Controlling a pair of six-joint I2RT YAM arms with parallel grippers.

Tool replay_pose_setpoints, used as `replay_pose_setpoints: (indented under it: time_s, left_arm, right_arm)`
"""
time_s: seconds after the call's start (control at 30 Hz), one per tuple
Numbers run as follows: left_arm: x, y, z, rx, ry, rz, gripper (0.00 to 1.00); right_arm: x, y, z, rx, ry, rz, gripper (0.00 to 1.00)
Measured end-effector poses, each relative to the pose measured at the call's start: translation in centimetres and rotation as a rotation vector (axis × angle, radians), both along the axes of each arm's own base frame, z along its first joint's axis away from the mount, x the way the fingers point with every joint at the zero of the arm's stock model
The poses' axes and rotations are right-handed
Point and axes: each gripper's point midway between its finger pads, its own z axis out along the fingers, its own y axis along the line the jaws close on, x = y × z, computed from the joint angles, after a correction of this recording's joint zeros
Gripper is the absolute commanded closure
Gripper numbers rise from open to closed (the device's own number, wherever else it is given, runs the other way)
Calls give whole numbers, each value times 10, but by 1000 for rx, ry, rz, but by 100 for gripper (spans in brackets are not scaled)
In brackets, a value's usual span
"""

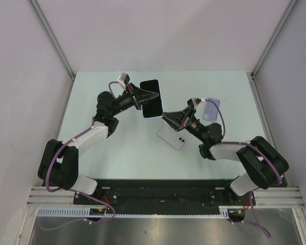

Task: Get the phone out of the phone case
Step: Remove the phone case from the phone.

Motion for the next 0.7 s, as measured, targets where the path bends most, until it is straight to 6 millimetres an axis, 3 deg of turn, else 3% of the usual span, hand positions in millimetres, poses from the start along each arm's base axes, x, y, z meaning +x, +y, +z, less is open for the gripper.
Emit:
replay_pose_setpoints:
  time_s: [0.7]
  left_arm:
    - [32,27,78,-108,-72,149,100]
  right_arm:
    - [44,20,62,134,-54,55,100]
